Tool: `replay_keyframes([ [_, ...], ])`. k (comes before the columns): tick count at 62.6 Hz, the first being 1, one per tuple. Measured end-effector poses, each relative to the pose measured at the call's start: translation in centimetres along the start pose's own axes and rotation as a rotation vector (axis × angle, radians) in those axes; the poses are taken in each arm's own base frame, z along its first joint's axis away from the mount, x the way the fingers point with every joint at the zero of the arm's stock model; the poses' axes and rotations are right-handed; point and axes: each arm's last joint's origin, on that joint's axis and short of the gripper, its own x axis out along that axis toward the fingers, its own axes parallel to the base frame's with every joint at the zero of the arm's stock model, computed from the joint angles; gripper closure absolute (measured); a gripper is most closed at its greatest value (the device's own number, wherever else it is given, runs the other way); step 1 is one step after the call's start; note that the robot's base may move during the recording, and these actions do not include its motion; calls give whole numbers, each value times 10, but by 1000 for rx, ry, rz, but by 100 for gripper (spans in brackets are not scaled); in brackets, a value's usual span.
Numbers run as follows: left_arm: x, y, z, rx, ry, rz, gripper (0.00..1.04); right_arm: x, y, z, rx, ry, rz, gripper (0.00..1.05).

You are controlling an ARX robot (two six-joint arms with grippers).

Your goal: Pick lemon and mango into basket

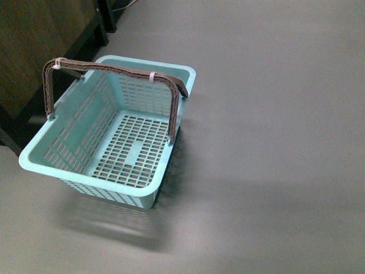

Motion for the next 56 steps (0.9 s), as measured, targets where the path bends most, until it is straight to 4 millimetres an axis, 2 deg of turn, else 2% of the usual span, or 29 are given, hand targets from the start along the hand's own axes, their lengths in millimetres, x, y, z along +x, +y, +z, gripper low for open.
replay_keyframes([
  [48,0,0,0,0,2,2,7,0,0,0,0,0,0,9],
  [56,7,-1,-7,-103,279,22,7,0,0,0,0,0,0,9],
])
